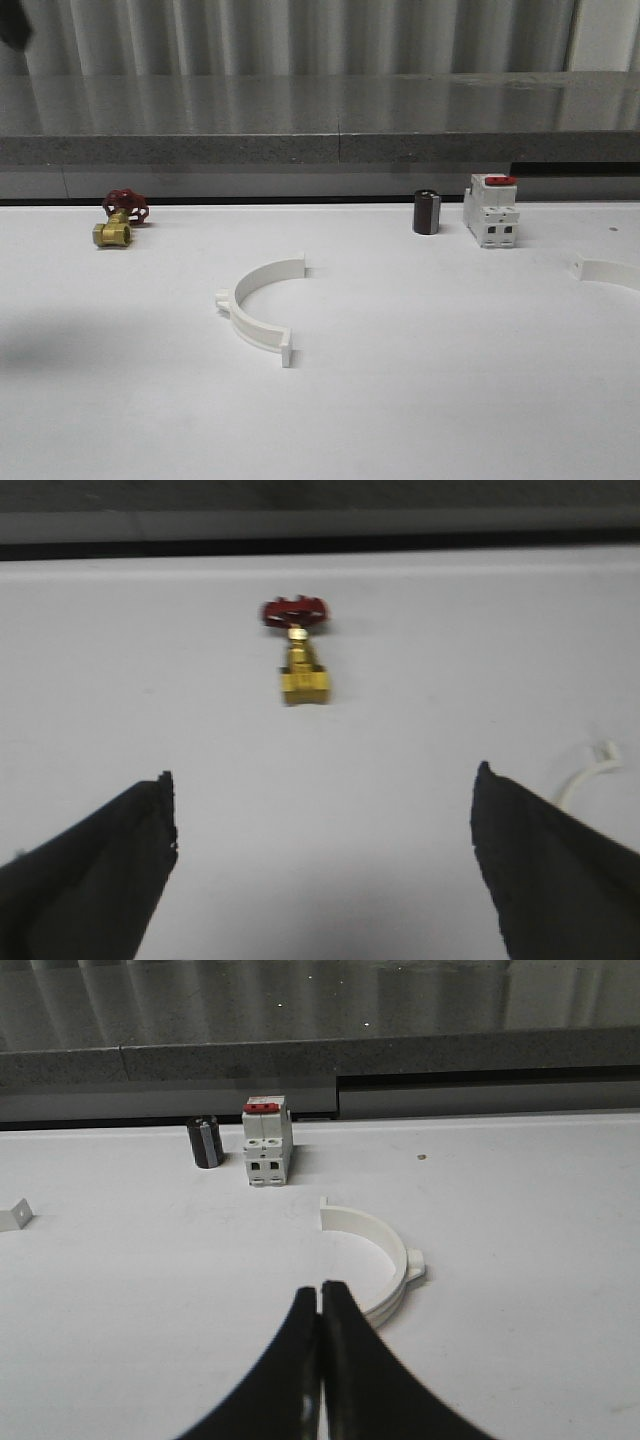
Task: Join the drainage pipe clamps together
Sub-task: 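Move the right gripper over the other white clamp half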
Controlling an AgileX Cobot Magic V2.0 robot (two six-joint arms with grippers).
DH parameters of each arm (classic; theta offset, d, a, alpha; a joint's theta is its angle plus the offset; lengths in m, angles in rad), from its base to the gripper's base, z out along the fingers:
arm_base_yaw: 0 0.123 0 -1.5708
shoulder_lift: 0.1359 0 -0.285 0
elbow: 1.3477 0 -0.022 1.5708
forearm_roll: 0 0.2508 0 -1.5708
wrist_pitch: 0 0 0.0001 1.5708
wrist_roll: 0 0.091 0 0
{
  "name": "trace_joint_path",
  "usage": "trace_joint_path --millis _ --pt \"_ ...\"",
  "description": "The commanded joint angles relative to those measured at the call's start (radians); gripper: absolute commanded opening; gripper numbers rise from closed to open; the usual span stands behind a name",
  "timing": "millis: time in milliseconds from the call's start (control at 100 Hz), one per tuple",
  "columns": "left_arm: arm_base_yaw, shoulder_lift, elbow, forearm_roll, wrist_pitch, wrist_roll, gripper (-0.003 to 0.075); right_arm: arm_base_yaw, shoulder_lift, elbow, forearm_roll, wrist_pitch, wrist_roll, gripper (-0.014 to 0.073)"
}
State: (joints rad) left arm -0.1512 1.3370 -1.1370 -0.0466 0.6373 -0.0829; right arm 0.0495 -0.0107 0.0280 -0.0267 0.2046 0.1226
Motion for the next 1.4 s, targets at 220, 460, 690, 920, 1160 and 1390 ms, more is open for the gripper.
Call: trace_joint_path --millis 220,460,690,920,1160,1390 --pt "0.122 -0.42 0.303 -0.084 -0.173 0.073 0.0588 -0.004 -0.02 -0.016 -0.005 -0.086 -0.008 -0.0118" --pt "0.122 -0.736 0.565 -0.086 -0.139 0.073 0.0567 -0.004 -0.02 -0.016 -0.004 -0.094 -0.008 -0.0118" --pt "0.122 -0.947 0.689 -0.088 -0.139 0.073 0.0146 -0.004 -0.02 -0.062 0.0 -0.1 -0.008 -0.0118" --pt "0.122 -0.987 0.695 -0.081 -0.139 0.073 -0.002 -0.004 0.086 -0.269 0.014 0.007 0.001 -0.0118" --pt "0.122 -0.987 0.695 -0.081 -0.139 0.073 -0.002 -0.004 0.488 -0.625 0.027 0.372 0.005 -0.0118" --pt "0.122 -0.987 0.695 -0.081 -0.14 0.073 -0.002 -0.004 0.807 -0.826 0.027 0.483 0.003 -0.0102"
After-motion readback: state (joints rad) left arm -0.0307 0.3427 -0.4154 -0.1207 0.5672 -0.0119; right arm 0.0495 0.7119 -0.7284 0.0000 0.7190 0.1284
